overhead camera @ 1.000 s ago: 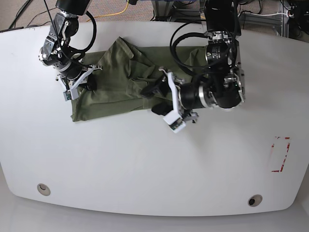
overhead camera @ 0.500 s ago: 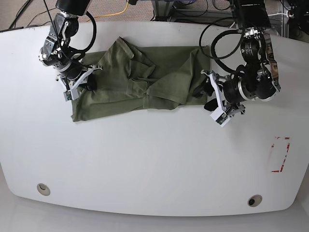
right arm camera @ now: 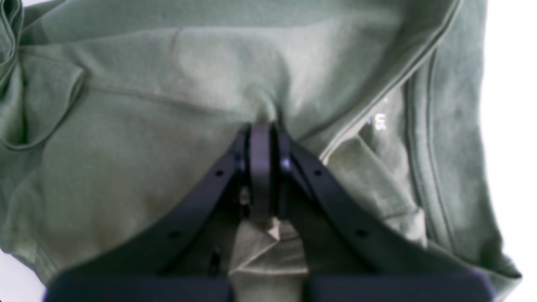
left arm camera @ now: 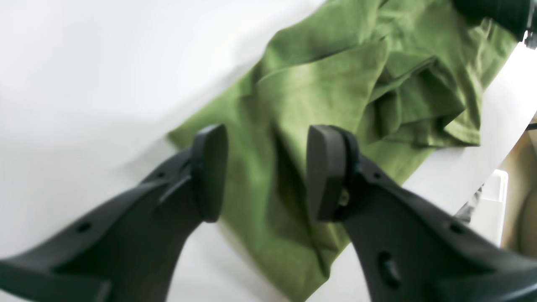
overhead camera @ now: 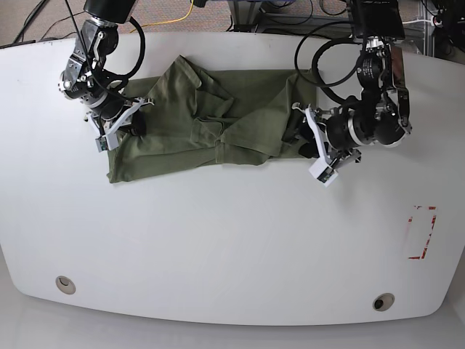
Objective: Layout the t-shirt on the table in an organized manner, then fold the t-shirt properly
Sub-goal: 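Press and smooth the folded layer with the left gripper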
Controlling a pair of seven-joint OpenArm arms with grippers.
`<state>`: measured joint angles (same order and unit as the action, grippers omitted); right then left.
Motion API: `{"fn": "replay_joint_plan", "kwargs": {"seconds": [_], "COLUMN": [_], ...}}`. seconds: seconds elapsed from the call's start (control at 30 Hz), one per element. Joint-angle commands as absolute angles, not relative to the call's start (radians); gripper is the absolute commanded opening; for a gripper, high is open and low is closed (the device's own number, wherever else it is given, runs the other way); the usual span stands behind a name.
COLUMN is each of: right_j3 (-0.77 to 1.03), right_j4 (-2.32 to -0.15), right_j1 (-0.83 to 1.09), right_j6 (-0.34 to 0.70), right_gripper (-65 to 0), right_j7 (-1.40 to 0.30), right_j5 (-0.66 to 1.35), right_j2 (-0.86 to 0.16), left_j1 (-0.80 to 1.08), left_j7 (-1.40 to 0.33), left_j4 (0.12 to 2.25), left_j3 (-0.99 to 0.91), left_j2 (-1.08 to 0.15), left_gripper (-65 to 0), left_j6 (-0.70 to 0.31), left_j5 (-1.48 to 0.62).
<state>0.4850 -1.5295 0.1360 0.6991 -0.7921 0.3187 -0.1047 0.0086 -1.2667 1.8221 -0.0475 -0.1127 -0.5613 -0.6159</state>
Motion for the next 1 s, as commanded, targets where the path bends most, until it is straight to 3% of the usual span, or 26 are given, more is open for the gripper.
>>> {"fn": "replay_joint_plan", "kwargs": {"seconds": [0.0,0.4,0.77,0.97], "right_j3": [0.484,0.489,0.489,0.49], "right_j4": [-1.531,-1.531,-1.531,-1.531], "right_j1": [0.142,0.143,0.143,0.143], "right_j6": [0.698,0.698,0.698,0.698], "right_gripper": [-64.4,-64.4,-64.4,-64.4], "right_j7": [-0.837,-0.837,-0.837,-0.837], "right_j5": [0.289,0.289,0.292,0.291], "right_j2": [-0.108,-0.108,-0.107,-0.107], "left_j1": [-0.008,-0.008,-0.002,-0.001], "left_j7": [-1.25,-1.254,-1.27,-1.285], "left_j4": [1.837,1.836,1.839,1.874], "left_j3": [-0.016,0.128,0.294,0.26], "left_j2": [-0.114,-0.05,-0.007,0.022], "left_gripper": [-39.2,-39.2,-39.2,-39.2], "left_j6": [-0.556,-0.558,-0.561,-0.562], "left_j5": [-0.588,-0.423,-0.475,-0.478]}}
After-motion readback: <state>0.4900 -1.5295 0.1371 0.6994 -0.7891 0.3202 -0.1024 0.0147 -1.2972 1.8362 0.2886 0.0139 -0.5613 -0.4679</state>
